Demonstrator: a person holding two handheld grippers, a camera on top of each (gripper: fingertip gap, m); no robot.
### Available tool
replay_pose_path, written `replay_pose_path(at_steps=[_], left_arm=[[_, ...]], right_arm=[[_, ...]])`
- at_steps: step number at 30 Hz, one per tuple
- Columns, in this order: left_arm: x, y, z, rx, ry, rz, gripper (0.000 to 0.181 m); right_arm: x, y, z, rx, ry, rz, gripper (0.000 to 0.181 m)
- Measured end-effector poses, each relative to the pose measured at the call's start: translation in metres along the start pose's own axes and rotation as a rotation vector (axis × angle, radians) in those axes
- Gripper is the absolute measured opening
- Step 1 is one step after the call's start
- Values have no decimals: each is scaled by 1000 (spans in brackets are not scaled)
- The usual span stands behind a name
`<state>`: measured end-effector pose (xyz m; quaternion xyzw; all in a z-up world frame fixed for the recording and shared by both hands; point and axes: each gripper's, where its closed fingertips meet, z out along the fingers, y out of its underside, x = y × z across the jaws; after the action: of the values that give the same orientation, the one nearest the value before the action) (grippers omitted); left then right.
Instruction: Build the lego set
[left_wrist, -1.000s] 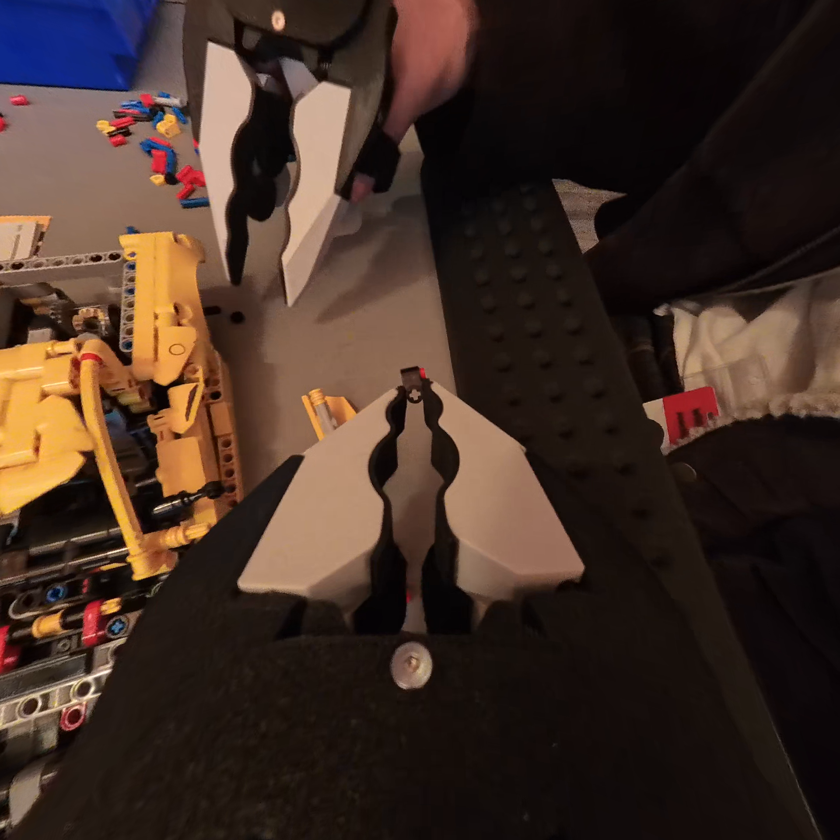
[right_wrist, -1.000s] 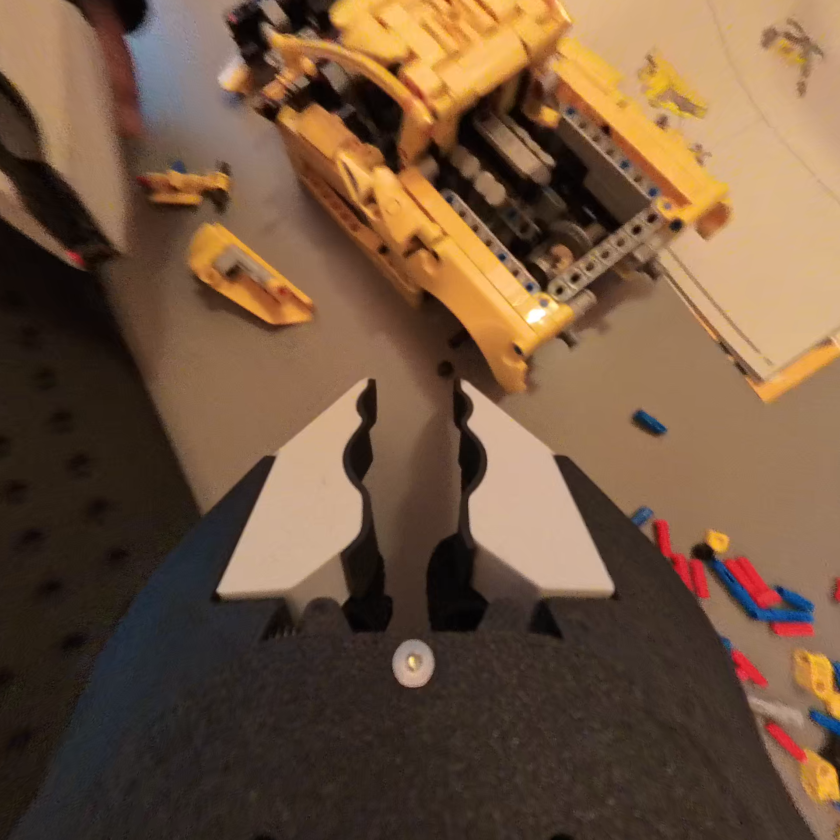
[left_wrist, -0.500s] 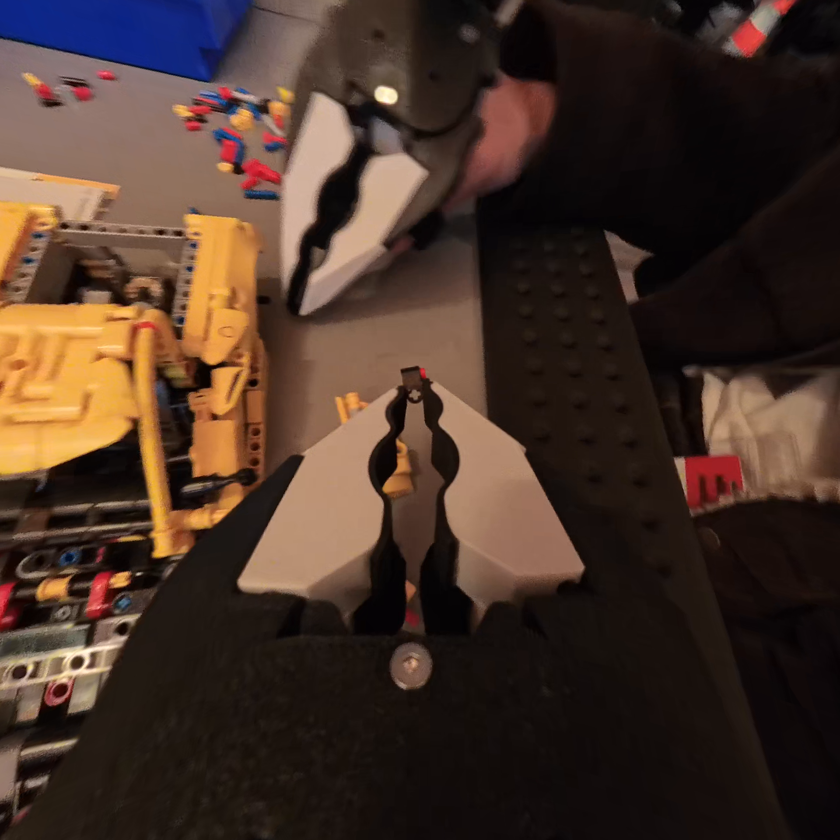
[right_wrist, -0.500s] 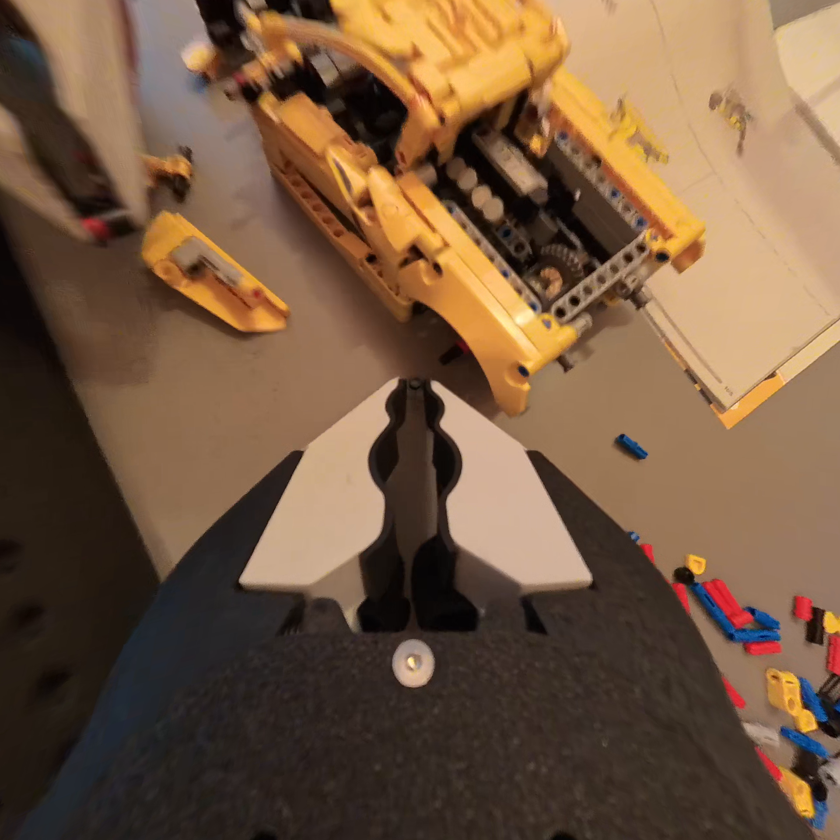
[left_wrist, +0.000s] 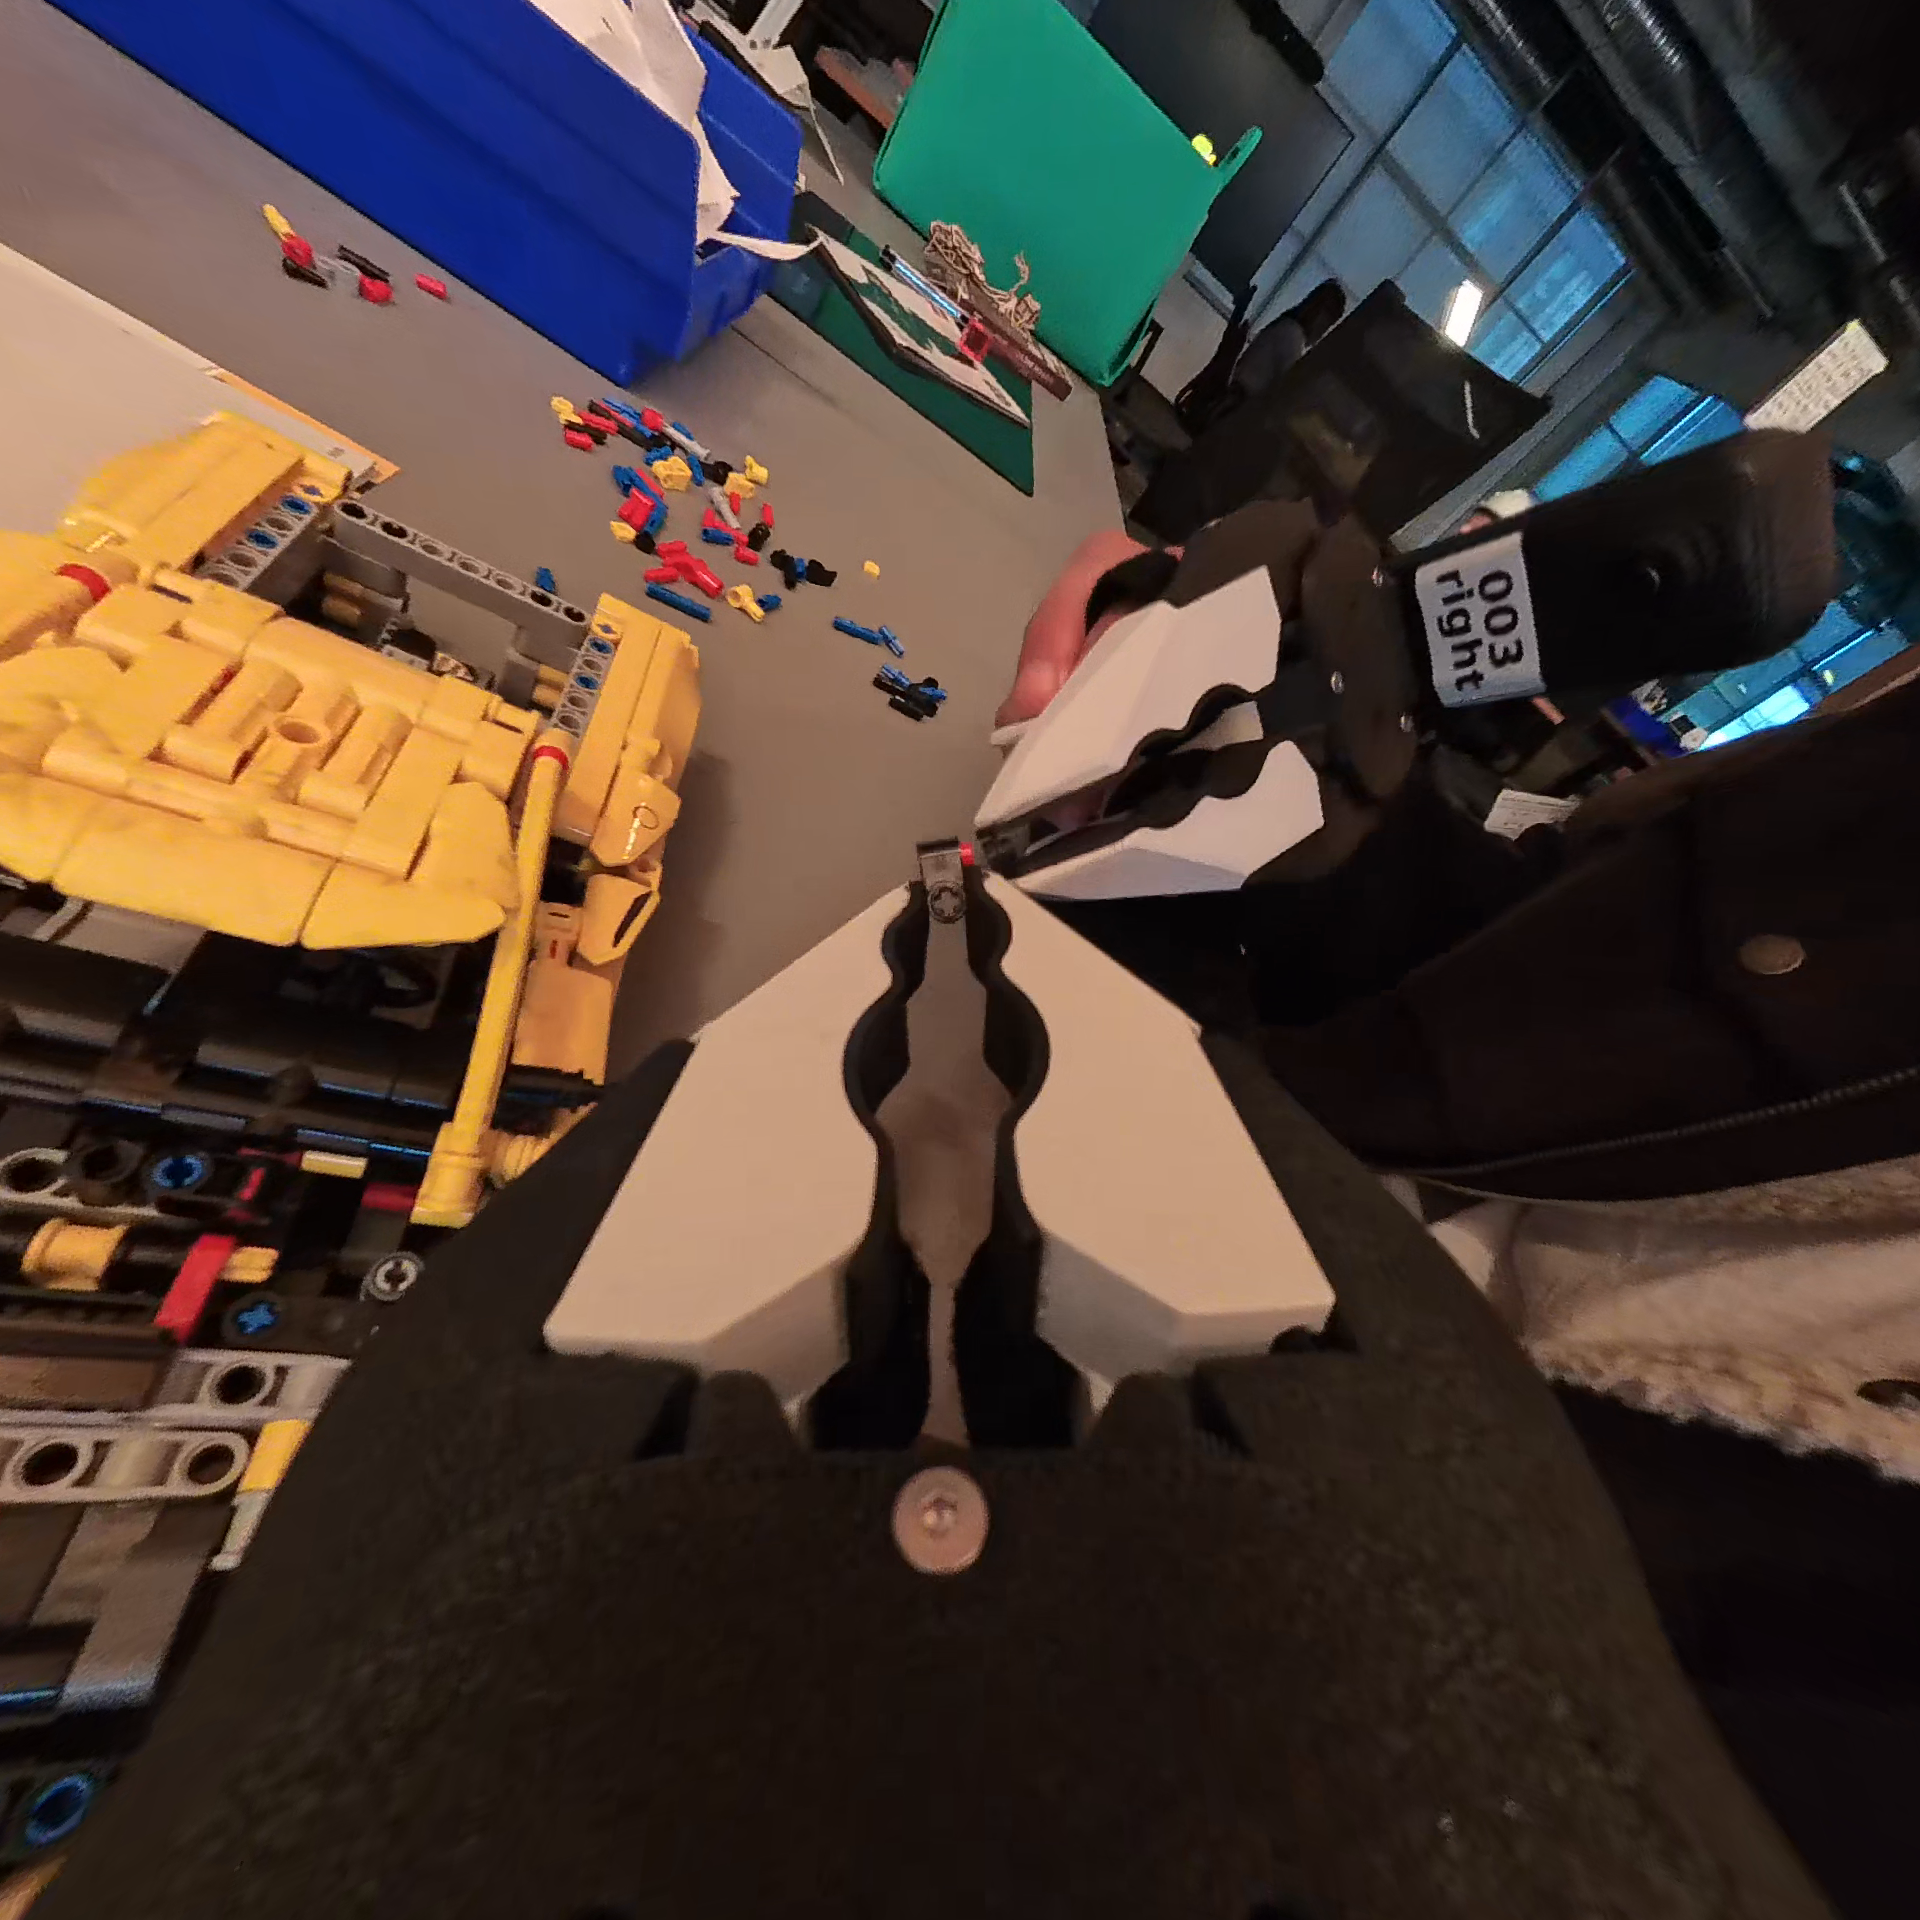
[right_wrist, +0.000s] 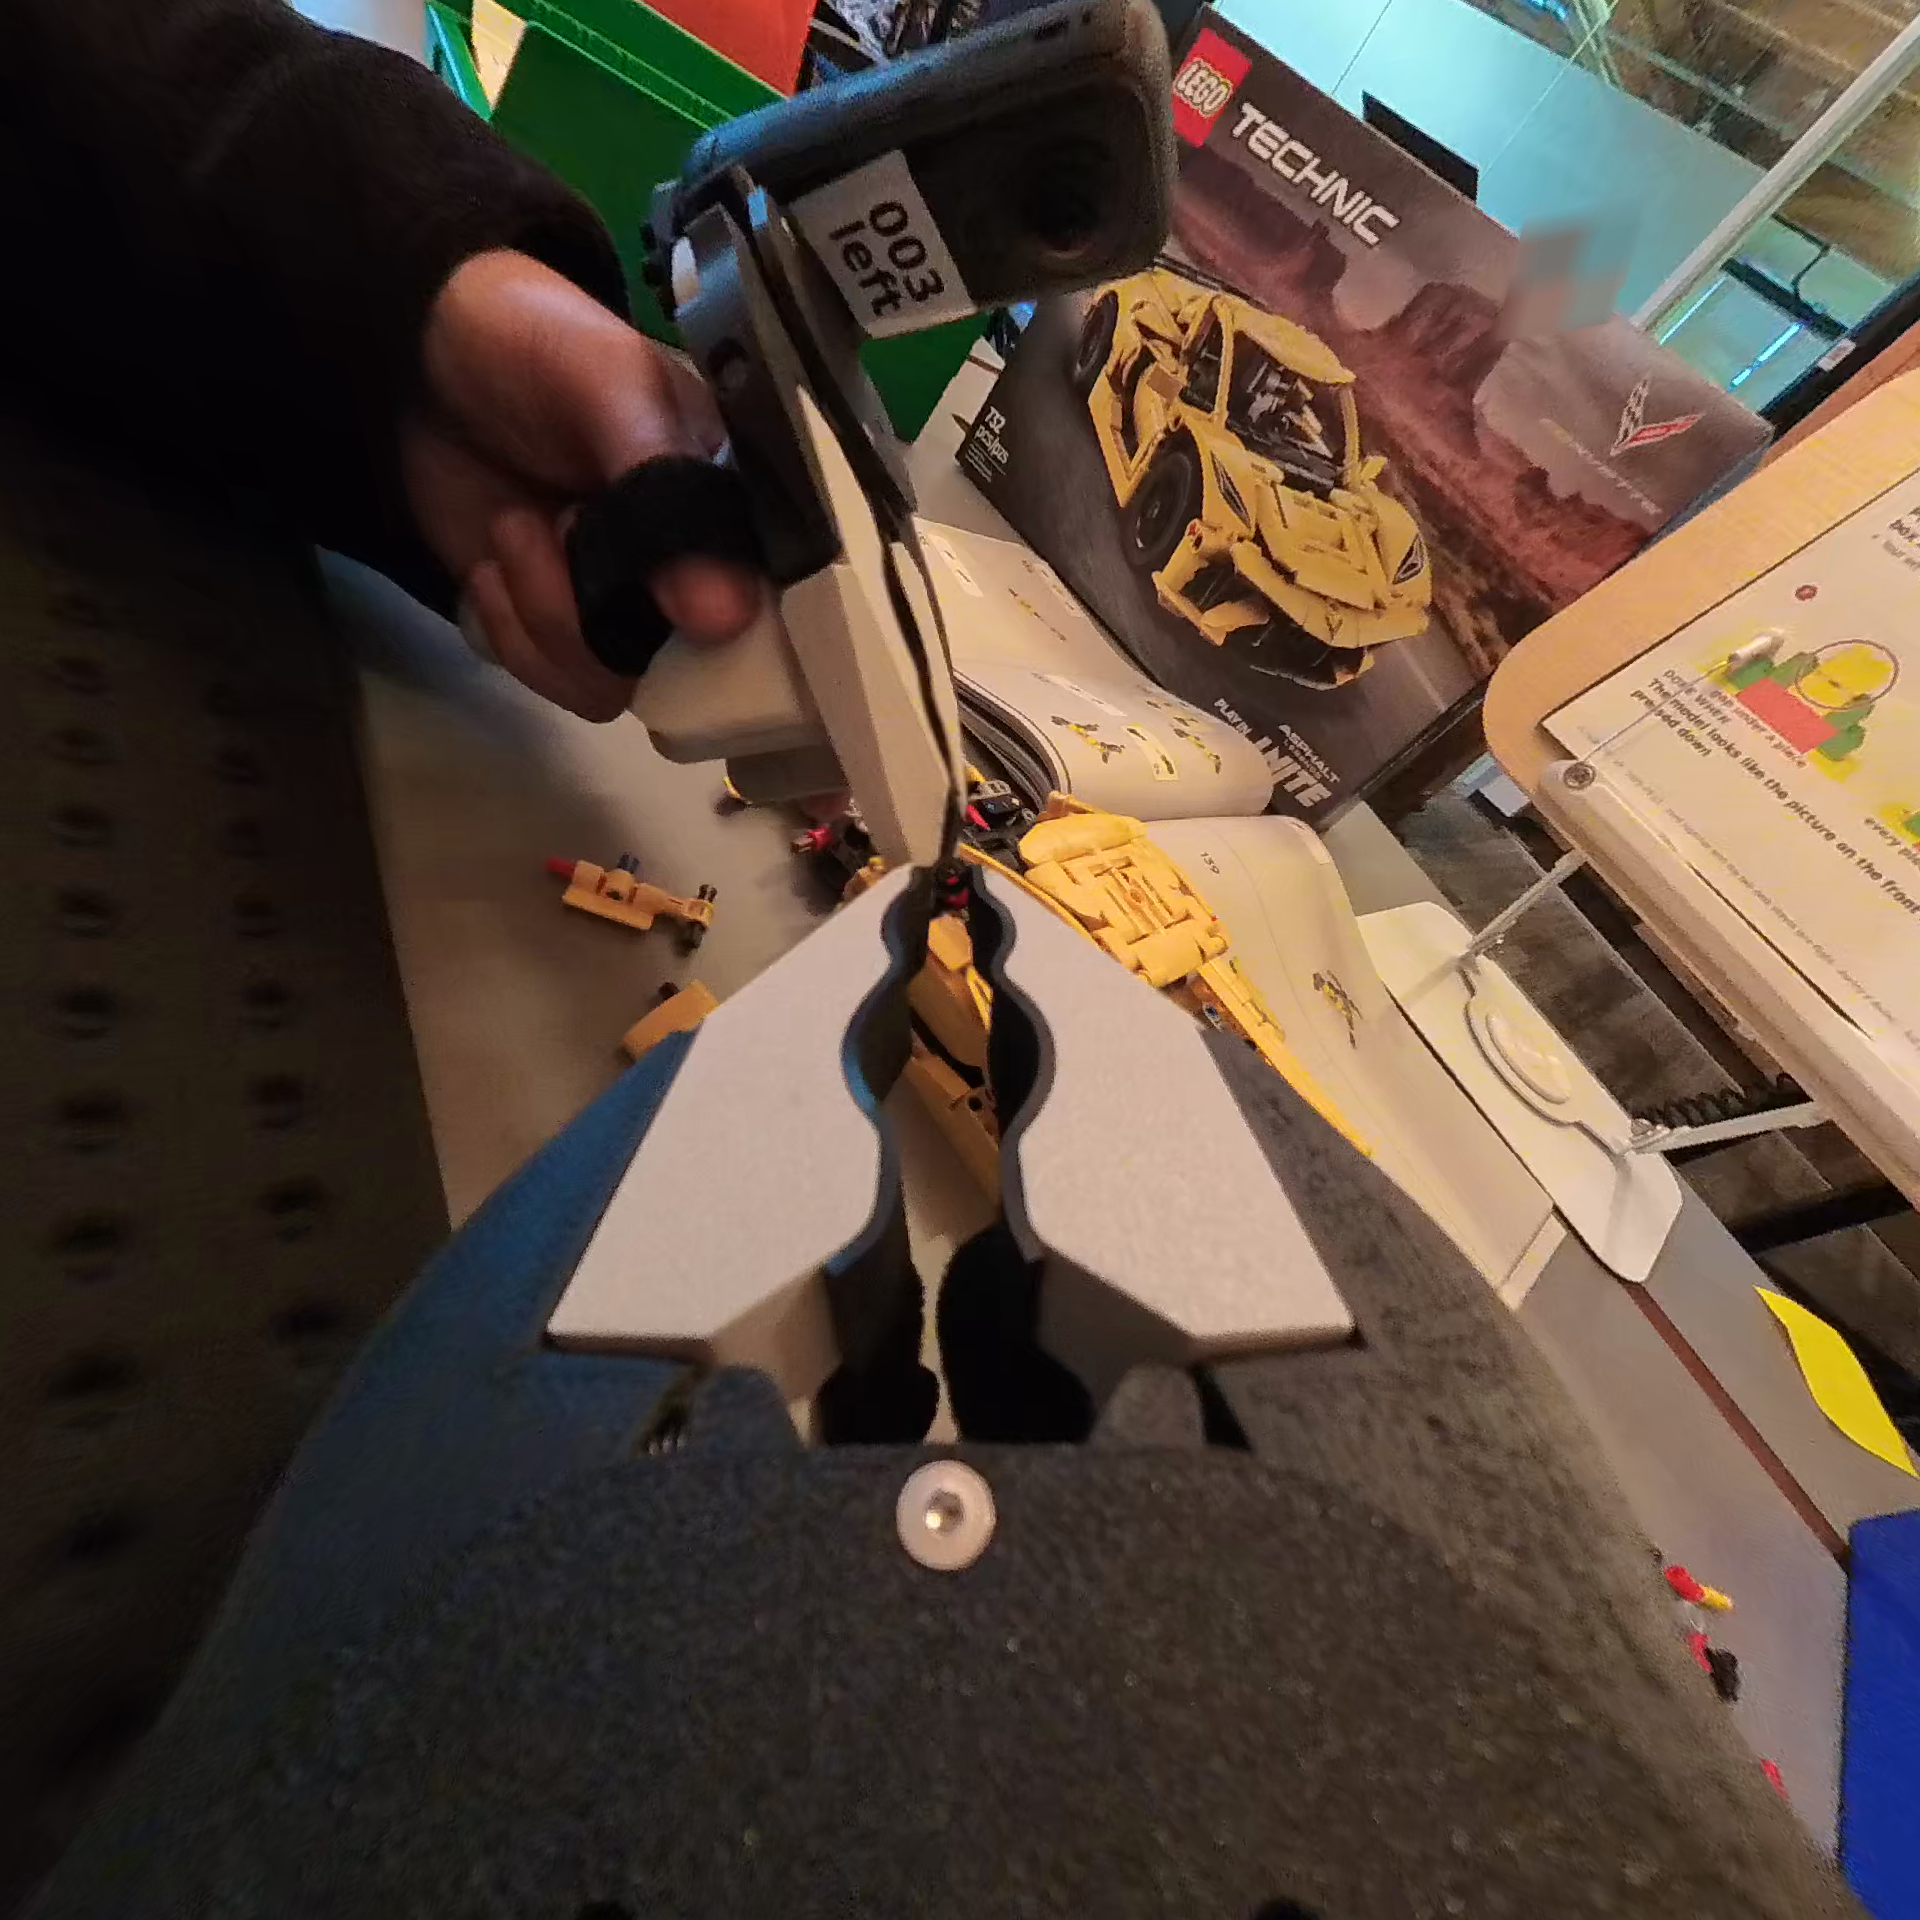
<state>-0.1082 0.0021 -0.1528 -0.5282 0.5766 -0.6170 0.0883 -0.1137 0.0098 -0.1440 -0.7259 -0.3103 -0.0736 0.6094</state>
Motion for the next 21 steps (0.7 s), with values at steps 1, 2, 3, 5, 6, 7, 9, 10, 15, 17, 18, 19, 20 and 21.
replay_pose_path(at_steps=[1, 2, 3, 5, 6, 7, 9, 10, 15, 17, 18, 19, 20, 21], left_arm=[[0, 1, 0, -7, -1, 9, 6], [1, 2, 0, -13, 1, 16, 6], [1, 3, 1, -19, -2, 25, 6], [1, 6, 2, -37, -7, 40, 6], [1, 7, 3, -46, -9, 41, 6], [0, 8, 3, -50, -9, 34, 6], [0, 10, 5, -62, -13, 32, 6], [-1, 11, 5, -70, -19, 37, 6], [-2, 15, 7, -93, -38, 64, 6], [-2, 16, 7, -101, -42, 73, 7], [-2, 17, 7, -106, -49, 90, 6], [-2, 18, 7, -114, -55, 110, 6], [-3, 19, 7, -118, -60, 121, 6], [-2, 19, 7, -118, -59, 126, 6]], right_arm=[[1, 1, 0, -3, 3, 1, 6], [1, 1, -1, -1, -1, 8, 6], [1, 3, -1, -7, -11, 21, 6], [-1, 5, -1, -12, -35, 35, 6], [-2, 6, -1, -20, -41, 29, 6], [-3, 7, -2, -26, -40, 18, 6], [-4, 9, -2, -34, -49, 7, 6], [-5, 11, -2, -38, -60, 12, 5], [-11, 14, -3, -50, -113, 34, 6], [-12, 15, -3, -50, -129, 50, 6], [-12, 15, -3, -51, -135, 54, 6], [-14, 16, -3, -55, -141, 54, 6], [-13, 17, -3, -64, -140, 45, 6], [-14, 17, -3, -65, -141, 37, 6]])
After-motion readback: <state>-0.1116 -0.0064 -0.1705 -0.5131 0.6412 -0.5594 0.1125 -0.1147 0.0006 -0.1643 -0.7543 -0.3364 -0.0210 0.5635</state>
